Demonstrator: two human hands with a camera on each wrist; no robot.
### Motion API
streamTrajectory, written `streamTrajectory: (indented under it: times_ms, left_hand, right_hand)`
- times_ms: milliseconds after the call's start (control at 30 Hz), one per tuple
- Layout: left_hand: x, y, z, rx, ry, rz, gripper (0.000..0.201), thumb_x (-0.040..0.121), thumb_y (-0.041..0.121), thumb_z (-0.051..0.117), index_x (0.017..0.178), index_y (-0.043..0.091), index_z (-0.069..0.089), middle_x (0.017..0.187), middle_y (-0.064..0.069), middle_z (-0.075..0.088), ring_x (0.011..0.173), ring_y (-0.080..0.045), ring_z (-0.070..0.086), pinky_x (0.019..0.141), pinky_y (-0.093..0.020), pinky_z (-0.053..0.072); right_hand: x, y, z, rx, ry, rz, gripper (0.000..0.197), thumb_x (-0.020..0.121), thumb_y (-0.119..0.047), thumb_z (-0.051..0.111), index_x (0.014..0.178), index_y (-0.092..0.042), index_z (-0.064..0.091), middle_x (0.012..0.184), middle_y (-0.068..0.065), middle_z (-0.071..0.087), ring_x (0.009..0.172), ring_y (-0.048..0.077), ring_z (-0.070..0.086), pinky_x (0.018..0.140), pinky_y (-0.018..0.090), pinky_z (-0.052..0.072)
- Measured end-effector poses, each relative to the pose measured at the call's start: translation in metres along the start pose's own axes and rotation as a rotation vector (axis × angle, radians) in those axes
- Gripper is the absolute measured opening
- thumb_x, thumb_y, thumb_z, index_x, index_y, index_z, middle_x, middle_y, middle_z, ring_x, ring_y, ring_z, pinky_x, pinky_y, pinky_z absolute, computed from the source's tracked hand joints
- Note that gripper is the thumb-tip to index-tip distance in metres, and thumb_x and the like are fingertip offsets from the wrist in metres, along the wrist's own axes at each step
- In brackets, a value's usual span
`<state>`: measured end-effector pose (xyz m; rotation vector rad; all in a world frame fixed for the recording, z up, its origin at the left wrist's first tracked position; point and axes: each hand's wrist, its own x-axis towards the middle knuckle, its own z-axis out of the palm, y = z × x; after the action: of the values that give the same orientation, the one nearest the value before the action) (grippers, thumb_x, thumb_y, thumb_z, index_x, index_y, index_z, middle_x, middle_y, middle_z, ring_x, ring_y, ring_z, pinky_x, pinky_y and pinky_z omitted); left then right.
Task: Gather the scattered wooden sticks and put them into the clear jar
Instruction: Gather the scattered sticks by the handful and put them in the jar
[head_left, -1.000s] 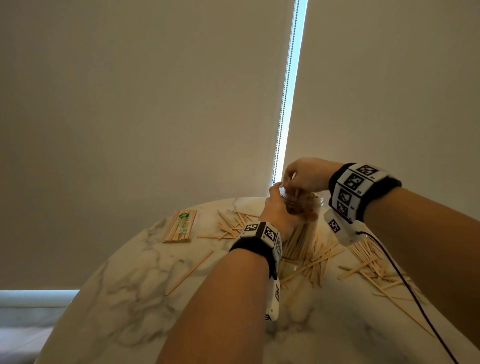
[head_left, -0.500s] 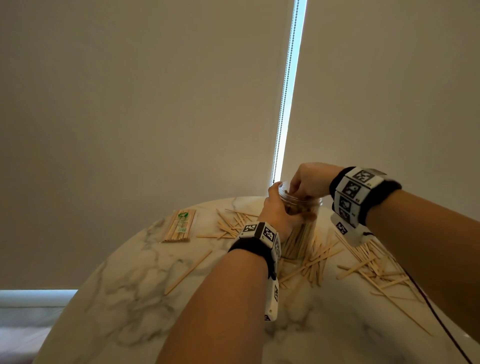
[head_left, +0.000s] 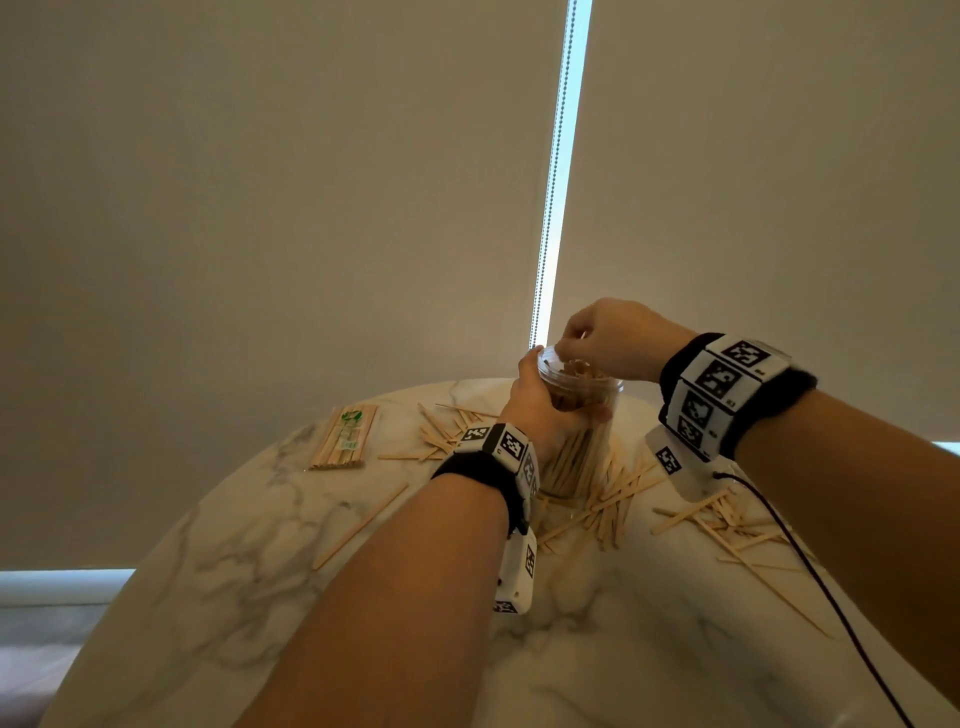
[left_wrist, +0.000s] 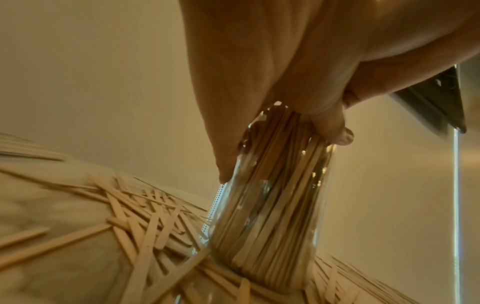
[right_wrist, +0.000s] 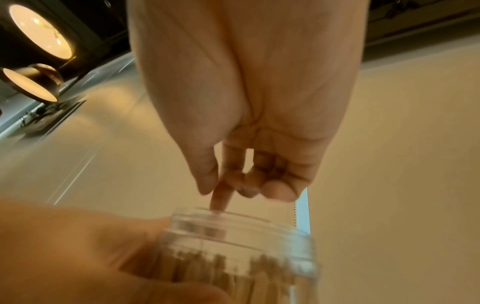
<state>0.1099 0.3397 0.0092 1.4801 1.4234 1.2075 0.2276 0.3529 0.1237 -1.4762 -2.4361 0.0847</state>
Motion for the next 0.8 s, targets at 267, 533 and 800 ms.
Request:
streamTrajectory:
  times_ms: [267, 533, 800]
  left_hand:
    - [-0.033, 0.02, -0.061, 0.54, -0.092, -0.227, 0.114, 0.07, 0.061, 0.08, 0.157, 0.014, 0.024, 0.154, -0.009, 0.042, 0.137, -0.028, 0.045, 0.111, -0.043, 0.039]
    - [-0.081, -0.022, -0.13, 1.297, -0.208, -0.511, 0.075, 0.087, 0.071, 0.056, 0.123, 0.005, 0.062, 0.118, -0.011, 0.064, 0.106, -0.026, 0.06, 0.087, -0.031, 0.046]
    - [-0.075, -0.03, -0.097, 1.311, -0.229, -0.435, 0.033, 0.1, 0.032, 0.055, 0.118, 0.005, 0.065, 0.111, -0.009, 0.066, 0.1, -0.025, 0.064, 0.075, -0.029, 0.046]
  right_hand:
    - [-0.057, 0.026, 0.003, 0.132, -0.246, 0.273, 0.036, 0.098, -0.031, 0.05, 0.083, -0.004, 0.068, 0.067, 0.004, 0.056, 0.054, 0.017, 0.047, 0.054, 0.028, 0.043]
    - [-0.045, 0.057, 0.074, -0.17, -0.342, 0.475, 0.027, 0.103, -0.024, 0.043, 0.093, -0.007, 0.062, 0.093, 0.007, 0.062, 0.089, 0.024, 0.061, 0.076, 0.029, 0.048]
    - [-0.032, 0.067, 0.11, -0.239, -0.281, 0.449, 0.039, 0.095, -0.05, 0.055, 0.081, -0.014, 0.064, 0.071, 0.001, 0.053, 0.083, 0.022, 0.063, 0.078, 0.032, 0.053]
